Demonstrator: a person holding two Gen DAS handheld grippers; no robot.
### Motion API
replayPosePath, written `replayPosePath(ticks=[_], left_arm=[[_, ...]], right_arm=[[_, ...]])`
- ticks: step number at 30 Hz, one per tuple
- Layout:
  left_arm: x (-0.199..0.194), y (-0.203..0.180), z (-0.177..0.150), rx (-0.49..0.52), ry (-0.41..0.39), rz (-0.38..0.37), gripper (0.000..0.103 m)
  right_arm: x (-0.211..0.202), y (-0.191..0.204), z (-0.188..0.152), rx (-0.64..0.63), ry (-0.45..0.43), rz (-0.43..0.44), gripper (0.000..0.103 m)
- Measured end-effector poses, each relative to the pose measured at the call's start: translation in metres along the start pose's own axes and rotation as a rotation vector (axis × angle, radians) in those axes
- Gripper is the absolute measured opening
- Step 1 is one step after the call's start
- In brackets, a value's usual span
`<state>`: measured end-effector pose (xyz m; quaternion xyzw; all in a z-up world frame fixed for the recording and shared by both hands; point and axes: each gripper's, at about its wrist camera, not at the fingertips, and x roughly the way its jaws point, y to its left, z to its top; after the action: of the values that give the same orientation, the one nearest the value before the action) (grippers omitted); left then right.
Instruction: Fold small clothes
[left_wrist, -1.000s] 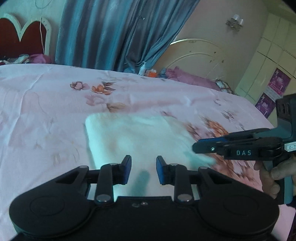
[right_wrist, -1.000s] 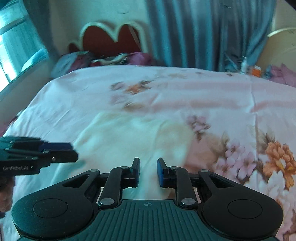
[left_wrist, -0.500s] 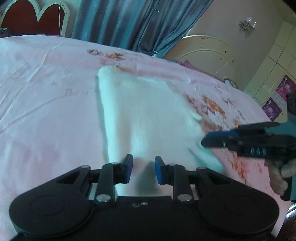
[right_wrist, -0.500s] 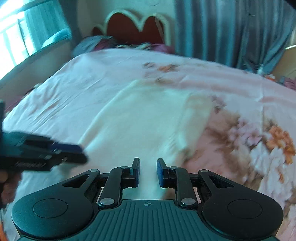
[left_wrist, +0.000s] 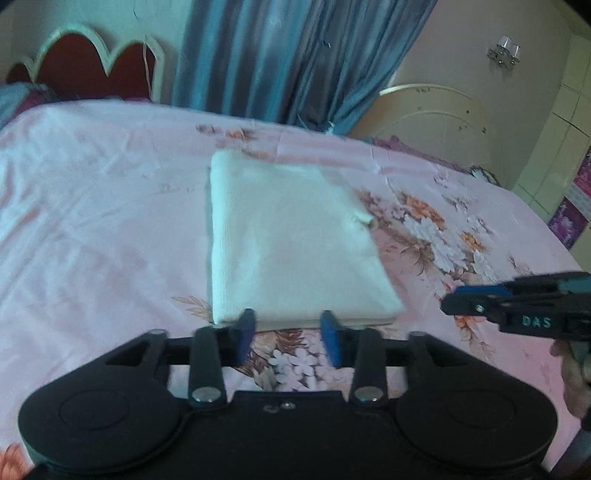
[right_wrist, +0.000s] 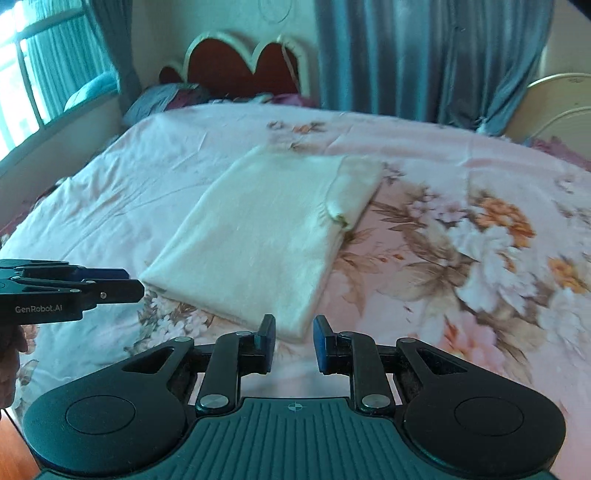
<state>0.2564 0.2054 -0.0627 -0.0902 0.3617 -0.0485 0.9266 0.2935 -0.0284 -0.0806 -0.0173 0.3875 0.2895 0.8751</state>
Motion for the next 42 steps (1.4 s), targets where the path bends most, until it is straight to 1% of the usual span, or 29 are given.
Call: replayPosePath(ticks=[1,2,3,4,7,9,12,17,21,26,30,36,42], left_arm=[[-0.01,-0.007,-0.003,0.005,-0.034,0.04,0.091],[-0.021,-0.014,-0.005,0.012,-0.076,0.078,0.1],[-0.034,-0.02,-0.008,0.021,-0.116,0.095,0.102],[-0.043,-0.024,-0.01,0.032,-0.129,0.094,0.102],[-0.066,-0.034,-0.015,0.044,-0.133,0.093,0.103],[-0.08,-0.041,-0.018,0.05,-0.13,0.11,0.103],[-0.102,-0.048,-0.025,0.049,-0.146,0.104,0.103],[-0.137,-0.06,-0.038,0.064,-0.175,0.087,0.103],[-0.159,-0.07,-0.05,0.079,-0.186,0.08,0.103],[-0.184,-0.082,-0.061,0.069,-0.208,0.071,0.103],[-0.2,-0.09,-0.065,0.075,-0.23,0.07,0.103],[-0.221,-0.1,-0.07,0.092,-0.252,0.058,0.103],[-0.226,-0.103,-0.074,0.113,-0.259,0.077,0.103]], right_arm=[[-0.01,0.002,-0.004,0.012,-0.015,-0.017,0.027],[-0.021,0.004,-0.009,0.024,-0.029,-0.052,0.07],[-0.03,0.005,-0.014,0.03,-0.053,-0.09,0.097],[-0.041,0.008,-0.02,0.021,-0.092,-0.114,0.103],[-0.062,0.013,-0.033,0.038,-0.097,-0.143,0.103],[-0.079,0.019,-0.04,0.055,-0.123,-0.157,0.103],[-0.105,0.028,-0.049,0.081,-0.157,-0.189,0.103],[-0.152,0.046,-0.064,0.105,-0.213,-0.202,0.103],[-0.176,0.057,-0.074,0.109,-0.229,-0.209,0.103],[-0.205,0.071,-0.089,0.101,-0.258,-0.207,0.103],[-0.225,0.08,-0.099,0.109,-0.265,-0.212,0.103],[-0.244,0.087,-0.111,0.119,-0.273,-0.244,0.103],[-0.254,0.091,-0.119,0.123,-0.292,-0.258,0.103]])
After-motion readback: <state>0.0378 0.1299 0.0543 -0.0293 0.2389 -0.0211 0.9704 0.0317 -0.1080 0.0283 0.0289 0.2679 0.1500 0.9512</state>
